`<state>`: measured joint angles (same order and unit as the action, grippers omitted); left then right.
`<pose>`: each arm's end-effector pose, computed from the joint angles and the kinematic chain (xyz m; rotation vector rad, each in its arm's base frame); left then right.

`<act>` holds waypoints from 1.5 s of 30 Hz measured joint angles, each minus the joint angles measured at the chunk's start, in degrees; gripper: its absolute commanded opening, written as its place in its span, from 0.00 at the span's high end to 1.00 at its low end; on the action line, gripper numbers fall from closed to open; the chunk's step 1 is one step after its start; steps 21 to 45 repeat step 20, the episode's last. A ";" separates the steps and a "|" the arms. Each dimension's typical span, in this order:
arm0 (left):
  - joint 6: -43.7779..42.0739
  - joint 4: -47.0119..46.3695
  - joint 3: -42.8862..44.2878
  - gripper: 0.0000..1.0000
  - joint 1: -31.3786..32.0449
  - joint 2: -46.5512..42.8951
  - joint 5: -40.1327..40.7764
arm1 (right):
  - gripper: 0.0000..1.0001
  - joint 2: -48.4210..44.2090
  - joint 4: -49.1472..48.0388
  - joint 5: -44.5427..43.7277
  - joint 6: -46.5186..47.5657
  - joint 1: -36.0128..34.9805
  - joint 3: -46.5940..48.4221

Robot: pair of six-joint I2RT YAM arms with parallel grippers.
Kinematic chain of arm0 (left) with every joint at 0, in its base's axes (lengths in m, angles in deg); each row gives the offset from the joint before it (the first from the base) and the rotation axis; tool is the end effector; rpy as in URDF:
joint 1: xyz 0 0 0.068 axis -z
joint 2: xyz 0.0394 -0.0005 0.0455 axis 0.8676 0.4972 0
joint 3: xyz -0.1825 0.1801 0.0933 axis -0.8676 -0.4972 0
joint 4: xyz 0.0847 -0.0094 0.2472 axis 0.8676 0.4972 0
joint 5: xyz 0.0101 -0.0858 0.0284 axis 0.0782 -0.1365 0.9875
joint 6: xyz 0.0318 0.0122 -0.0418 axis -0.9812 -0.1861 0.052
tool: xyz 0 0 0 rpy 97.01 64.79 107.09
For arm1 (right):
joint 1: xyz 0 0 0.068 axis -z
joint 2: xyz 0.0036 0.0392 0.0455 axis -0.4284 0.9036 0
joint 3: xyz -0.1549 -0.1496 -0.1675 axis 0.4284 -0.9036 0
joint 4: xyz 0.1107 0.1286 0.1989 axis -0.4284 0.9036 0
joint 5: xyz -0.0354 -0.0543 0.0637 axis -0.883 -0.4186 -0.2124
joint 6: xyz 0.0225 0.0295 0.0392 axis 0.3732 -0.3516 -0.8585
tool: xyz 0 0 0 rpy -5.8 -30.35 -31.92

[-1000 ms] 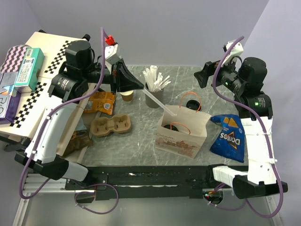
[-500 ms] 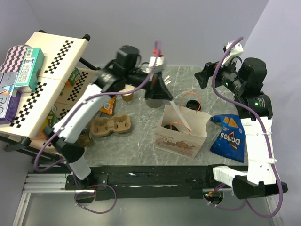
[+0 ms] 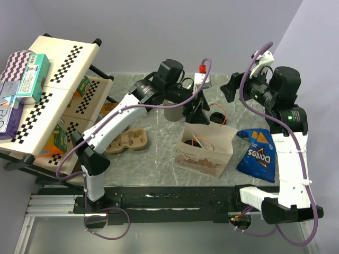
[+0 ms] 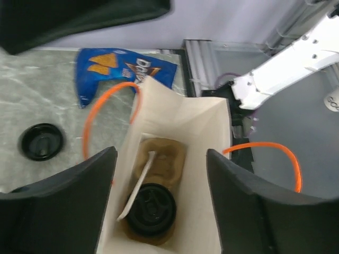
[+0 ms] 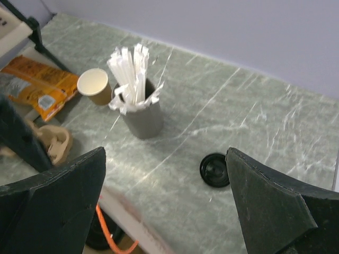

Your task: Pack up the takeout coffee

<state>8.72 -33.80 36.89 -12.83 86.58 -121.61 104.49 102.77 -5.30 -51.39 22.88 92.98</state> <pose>0.2554 -0.3181 0.4466 1.4543 1.4824 -1.3190 0.2042 0.0229 0.4946 -0.3952 1.7310 0.3369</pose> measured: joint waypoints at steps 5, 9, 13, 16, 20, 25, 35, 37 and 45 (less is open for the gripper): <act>-0.76 -4.26 -4.37 0.01 -2.56 -6.19 6.80 | 0.00 1.51 6.05 -2.16 0.46 0.07 5.09; -0.09 -7.34 -6.51 0.01 -9.66 -13.73 14.80 | 0.00 3.23 10.12 -11.50 -0.83 0.13 10.58; 1.55 -11.10 -8.59 0.01 -18.71 -19.19 22.08 | 0.00 4.79 13.25 -21.00 -2.36 0.17 14.16; 2.75 -12.48 -10.54 0.01 -23.69 -20.81 26.71 | 0.00 5.14 14.08 -24.98 -3.48 0.24 14.27; 4.07 -12.96 -11.08 0.01 -26.29 -19.10 30.03 | 0.00 5.09 13.90 -27.34 -4.13 0.24 14.32; 4.07 -12.96 -11.08 0.01 -26.29 -19.10 30.03 | 0.00 5.09 13.90 -27.34 -4.13 0.24 14.32; 4.07 -12.96 -11.08 0.01 -26.29 -19.10 30.03 | 0.00 5.09 13.90 -27.34 -4.13 0.24 14.32; 4.07 -12.96 -11.08 0.01 -26.29 -19.10 30.03 | 0.00 5.09 13.90 -27.34 -4.13 0.24 14.32; 4.07 -12.96 -11.08 0.01 -26.29 -19.10 30.03 | 0.00 5.09 13.90 -27.34 -4.13 0.24 14.32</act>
